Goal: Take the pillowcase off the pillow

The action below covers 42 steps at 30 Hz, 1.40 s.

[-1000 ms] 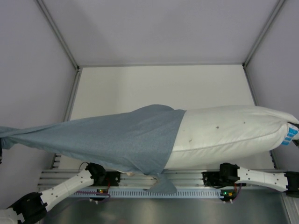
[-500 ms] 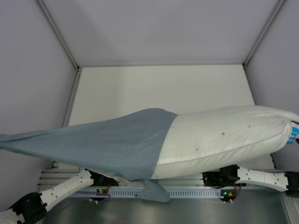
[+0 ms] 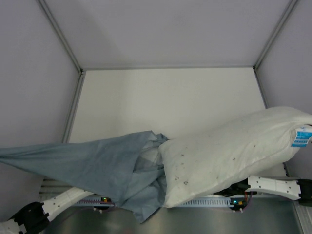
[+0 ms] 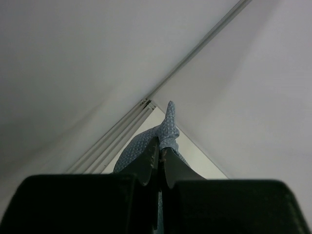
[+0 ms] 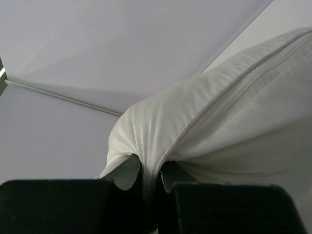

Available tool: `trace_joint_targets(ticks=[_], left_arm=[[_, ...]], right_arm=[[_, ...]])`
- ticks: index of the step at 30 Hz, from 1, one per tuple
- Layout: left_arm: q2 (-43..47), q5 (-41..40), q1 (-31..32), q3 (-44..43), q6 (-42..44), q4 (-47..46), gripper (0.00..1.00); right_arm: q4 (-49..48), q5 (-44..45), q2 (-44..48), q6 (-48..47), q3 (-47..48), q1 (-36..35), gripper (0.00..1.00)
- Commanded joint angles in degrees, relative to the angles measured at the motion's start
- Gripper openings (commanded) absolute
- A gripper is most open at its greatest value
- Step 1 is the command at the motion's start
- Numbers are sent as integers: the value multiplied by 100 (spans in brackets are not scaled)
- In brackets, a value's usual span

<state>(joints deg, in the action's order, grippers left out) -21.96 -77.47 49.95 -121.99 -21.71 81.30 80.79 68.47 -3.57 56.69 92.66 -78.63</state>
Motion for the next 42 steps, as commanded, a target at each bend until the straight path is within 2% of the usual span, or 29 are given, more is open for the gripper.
trace_joint_targets(ticks=[1, 4, 6, 8, 9, 12, 13, 17, 21, 26, 30, 32, 36, 38, 40, 41, 42], left_arm=[[314, -103, 23, 315, -560, 501, 0], [367, 537, 163, 1421, -1307, 466, 0], [324, 864, 208, 2475, -1677, 291, 0], [306, 1496, 208, 3196, -1696, -410, 0], [288, 1724, 208, 3835, -1704, -656, 0], [61, 2612, 208, 4812, -1626, -1632, 0], [-62, 3032, 208, 4973, -1643, -1800, 0], [-791, 3886, 208, 5466, -1844, -2302, 0], [-1301, 4626, 208, 6116, -1907, -2925, 0], [-1671, 5469, 208, 7055, -2126, -3848, 0], [-2451, 6111, 208, 7628, -2354, -4516, 0], [-2716, 6383, 208, 7918, -2495, -5139, 0], [-3488, 6973, 208, 8830, -2881, -6475, 0], [-3815, 7184, 155, 9061, -2979, -7272, 0], [-4464, 7359, 7, 9167, -3040, -7636, 0], [-4971, 7421, -64, 9159, -3032, -7951, 0], [-5229, 7492, -160, 9089, -2953, -8076, 0]], right_arm=[[499, 466, 832, 167, 148, 314, 0], [394, 431, 630, 378, -405, 200, 0], [17, 387, 472, 387, -992, 120, 0], [-317, 290, 201, 352, -1398, -3, 0], [-562, 247, 86, 378, -1765, -38, 0], [-923, 220, -564, 518, -2382, -187, 0], [-1021, 220, -766, 519, -2489, -266, 0], [-1382, 237, -1977, 606, -2911, -355, 0], [-1382, 404, -2613, 984, -3271, -355, 0], [-1373, 282, -2631, 1379, -3701, -337, 0], [-1373, -130, -2456, 1722, -4150, -346, 0], [-1382, -315, -2332, 1976, -4457, -337, 0], [-2082, -1026, -2244, 2013, -5072, -346, 0], [-2505, -1308, -2227, 2013, -5510, -337, 0], [-3155, -1721, -2235, 2013, -5819, -337, 0], [-3358, -1940, -2244, 2039, -6099, -337, 2], [-3708, -2047, -2270, 1996, -6224, -337, 12]])
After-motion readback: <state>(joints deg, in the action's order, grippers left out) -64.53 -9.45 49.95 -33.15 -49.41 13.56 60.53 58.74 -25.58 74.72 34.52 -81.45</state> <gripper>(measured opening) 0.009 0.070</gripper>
